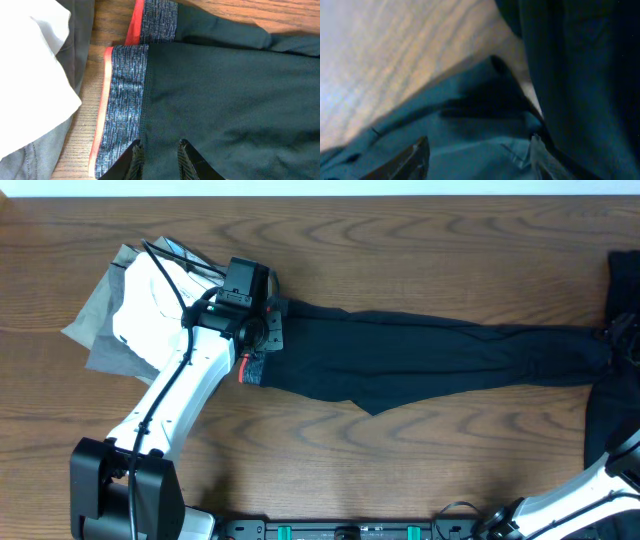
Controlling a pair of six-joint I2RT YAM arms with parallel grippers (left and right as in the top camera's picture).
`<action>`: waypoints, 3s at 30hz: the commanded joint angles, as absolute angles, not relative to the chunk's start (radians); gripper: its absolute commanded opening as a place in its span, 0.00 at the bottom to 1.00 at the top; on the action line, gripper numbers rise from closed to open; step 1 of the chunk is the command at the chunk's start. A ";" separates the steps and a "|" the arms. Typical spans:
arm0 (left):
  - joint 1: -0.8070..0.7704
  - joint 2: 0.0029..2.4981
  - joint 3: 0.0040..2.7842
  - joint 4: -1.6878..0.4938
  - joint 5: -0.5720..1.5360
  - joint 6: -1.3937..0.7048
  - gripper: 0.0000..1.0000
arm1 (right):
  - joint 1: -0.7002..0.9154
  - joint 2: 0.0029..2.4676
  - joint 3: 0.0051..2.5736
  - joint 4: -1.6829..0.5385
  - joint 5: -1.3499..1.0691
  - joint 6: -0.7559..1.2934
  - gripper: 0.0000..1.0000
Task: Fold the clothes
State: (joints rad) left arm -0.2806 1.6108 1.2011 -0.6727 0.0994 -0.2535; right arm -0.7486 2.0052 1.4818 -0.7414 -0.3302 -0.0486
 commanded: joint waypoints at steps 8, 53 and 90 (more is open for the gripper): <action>-0.281 1.616 1.195 -0.672 0.101 -0.236 0.25 | -0.731 2.035 1.474 -0.774 -0.192 0.056 0.62; -0.281 1.616 1.195 -0.672 0.101 -0.236 0.26 | -0.732 2.094 1.478 -0.640 -0.394 -0.164 0.63; -0.253 1.510 1.253 -0.707 0.097 -0.229 0.26 | -0.618 1.771 1.479 -0.731 -0.508 -0.015 0.01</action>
